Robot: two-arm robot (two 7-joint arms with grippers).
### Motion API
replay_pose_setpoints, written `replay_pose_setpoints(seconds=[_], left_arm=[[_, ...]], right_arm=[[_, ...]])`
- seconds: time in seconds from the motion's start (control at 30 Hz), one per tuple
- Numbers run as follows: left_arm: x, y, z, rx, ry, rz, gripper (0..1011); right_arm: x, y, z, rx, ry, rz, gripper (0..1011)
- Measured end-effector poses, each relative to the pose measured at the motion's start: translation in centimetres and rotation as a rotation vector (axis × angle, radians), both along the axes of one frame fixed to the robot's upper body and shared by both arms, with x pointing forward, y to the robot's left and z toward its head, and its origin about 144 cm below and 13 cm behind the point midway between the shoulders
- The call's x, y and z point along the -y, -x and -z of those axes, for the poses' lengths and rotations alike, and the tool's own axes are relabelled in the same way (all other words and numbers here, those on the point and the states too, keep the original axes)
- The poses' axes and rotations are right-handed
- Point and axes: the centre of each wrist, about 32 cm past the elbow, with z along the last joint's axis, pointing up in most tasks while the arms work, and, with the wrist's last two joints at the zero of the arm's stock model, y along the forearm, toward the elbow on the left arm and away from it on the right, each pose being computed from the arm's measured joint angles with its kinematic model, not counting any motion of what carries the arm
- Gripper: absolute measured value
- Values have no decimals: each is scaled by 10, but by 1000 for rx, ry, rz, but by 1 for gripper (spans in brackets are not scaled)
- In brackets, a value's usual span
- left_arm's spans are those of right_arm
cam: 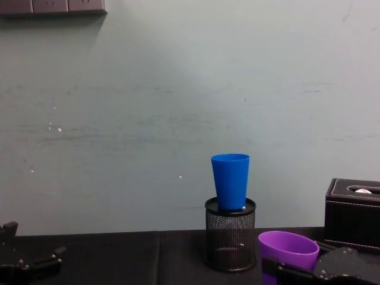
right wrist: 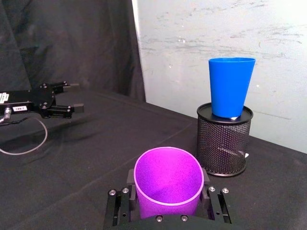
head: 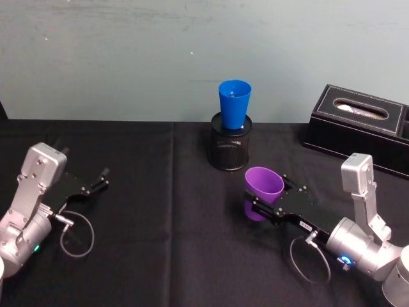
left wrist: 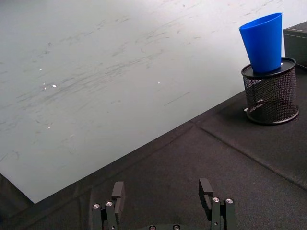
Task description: Pick up one cup with a gripper and tap it against the other cup.
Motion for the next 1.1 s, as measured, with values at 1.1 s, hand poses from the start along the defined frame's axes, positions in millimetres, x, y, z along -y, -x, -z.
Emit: replay_pose_setpoints(seconds=[1.1], left_arm=[[0,0,0,0,0,0,1011]], right_arm=[[0,-5,13,-16,28,0,732]])
